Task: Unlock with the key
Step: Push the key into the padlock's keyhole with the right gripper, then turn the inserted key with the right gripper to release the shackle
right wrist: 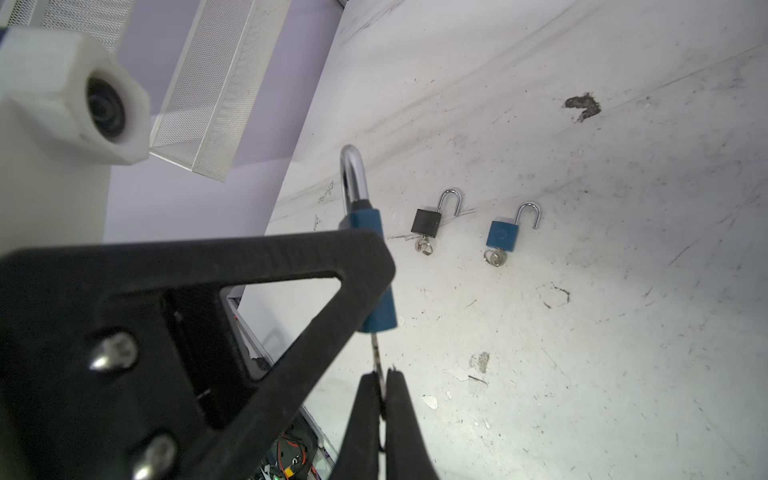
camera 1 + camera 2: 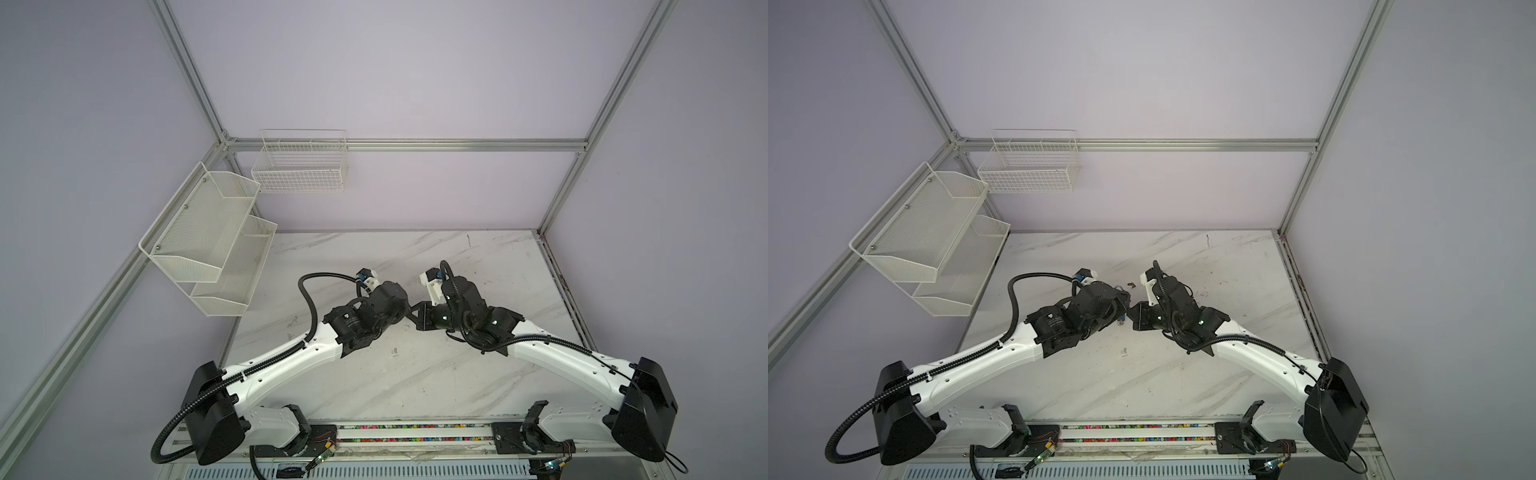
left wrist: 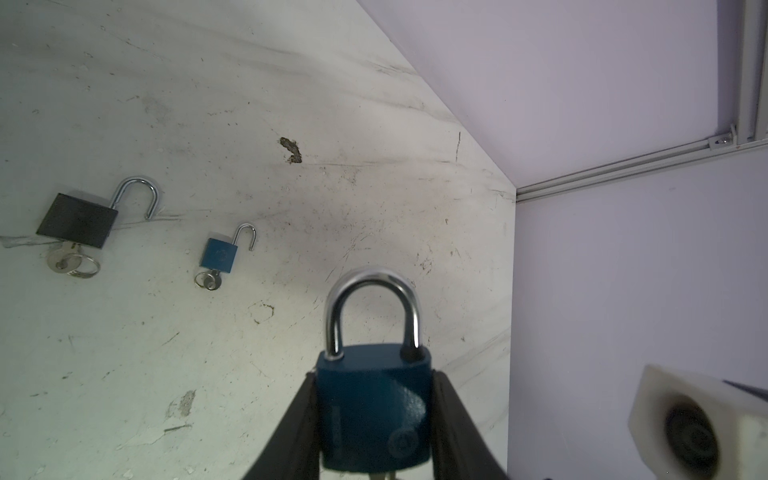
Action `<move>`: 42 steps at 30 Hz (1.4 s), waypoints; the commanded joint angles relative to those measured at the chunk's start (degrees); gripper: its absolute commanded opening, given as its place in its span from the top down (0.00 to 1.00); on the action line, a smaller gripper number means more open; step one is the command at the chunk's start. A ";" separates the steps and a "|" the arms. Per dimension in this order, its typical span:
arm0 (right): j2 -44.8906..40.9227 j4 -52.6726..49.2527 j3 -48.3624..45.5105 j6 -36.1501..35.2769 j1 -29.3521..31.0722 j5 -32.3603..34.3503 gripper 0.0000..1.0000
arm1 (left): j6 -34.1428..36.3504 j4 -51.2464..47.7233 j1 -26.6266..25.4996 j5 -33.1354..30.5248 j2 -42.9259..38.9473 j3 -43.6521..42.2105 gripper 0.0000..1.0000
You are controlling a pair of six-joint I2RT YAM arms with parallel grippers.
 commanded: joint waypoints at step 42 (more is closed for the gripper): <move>-8.31 42.56 -13.25 32.89 -6.82 -24.94 1.00 | -0.92 20.69 1.45 9.24 -14.54 -13.60 0.99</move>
